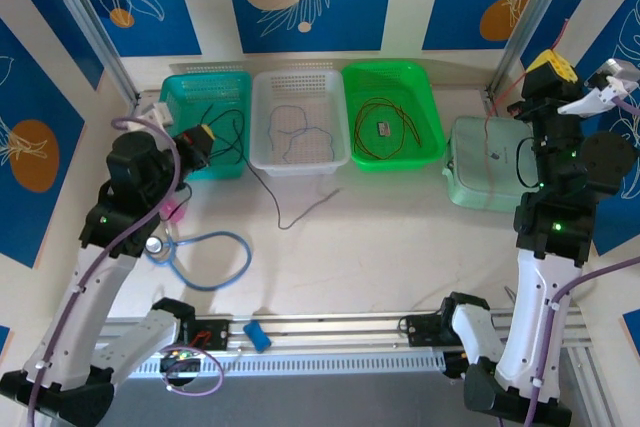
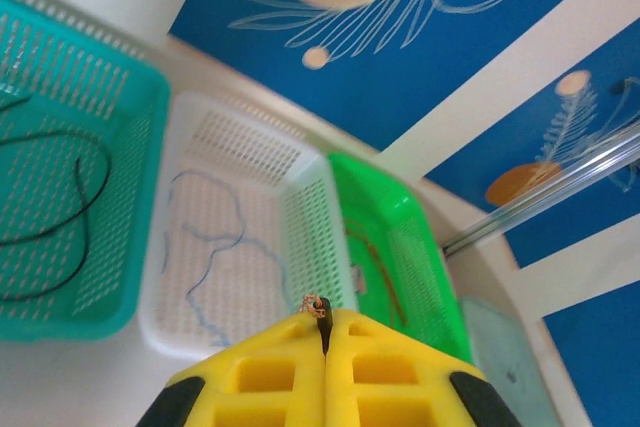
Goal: Untangle the cables
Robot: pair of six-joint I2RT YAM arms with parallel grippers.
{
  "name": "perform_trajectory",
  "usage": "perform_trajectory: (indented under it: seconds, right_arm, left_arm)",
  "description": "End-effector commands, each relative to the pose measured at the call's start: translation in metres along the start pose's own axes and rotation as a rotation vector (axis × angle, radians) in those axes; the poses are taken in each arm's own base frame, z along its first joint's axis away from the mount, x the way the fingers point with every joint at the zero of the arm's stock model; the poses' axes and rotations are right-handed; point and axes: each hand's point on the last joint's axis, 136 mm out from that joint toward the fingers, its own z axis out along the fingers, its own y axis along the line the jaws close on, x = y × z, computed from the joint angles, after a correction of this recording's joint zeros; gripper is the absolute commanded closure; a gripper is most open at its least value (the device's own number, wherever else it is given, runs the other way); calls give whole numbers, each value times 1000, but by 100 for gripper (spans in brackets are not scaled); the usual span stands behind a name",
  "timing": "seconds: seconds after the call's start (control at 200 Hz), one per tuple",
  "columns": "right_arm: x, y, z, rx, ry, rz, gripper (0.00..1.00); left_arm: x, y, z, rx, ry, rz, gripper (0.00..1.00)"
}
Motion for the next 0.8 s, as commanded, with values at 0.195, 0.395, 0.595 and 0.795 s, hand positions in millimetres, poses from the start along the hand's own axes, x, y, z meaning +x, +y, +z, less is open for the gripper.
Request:
perform_trajectory:
  seconds: [0.195, 0.395, 0.595, 0.795]
  right_arm:
    - [-6, 10, -6, -32, -11, 27, 100]
    - [-6, 12, -5, -37, -5, 15, 100]
    - [-5, 15, -7, -41, -4, 23, 100]
    - [-6, 18, -11, -48, -3, 10, 100]
  left_arm:
    - [-71, -73, -6, 139, -133, 167, 100]
    - [-118, -101, -1, 118, -221, 272, 100]
    - [-163, -121, 14, 90, -349, 341, 100]
    - [-196, -126, 19, -20, -436, 485, 100]
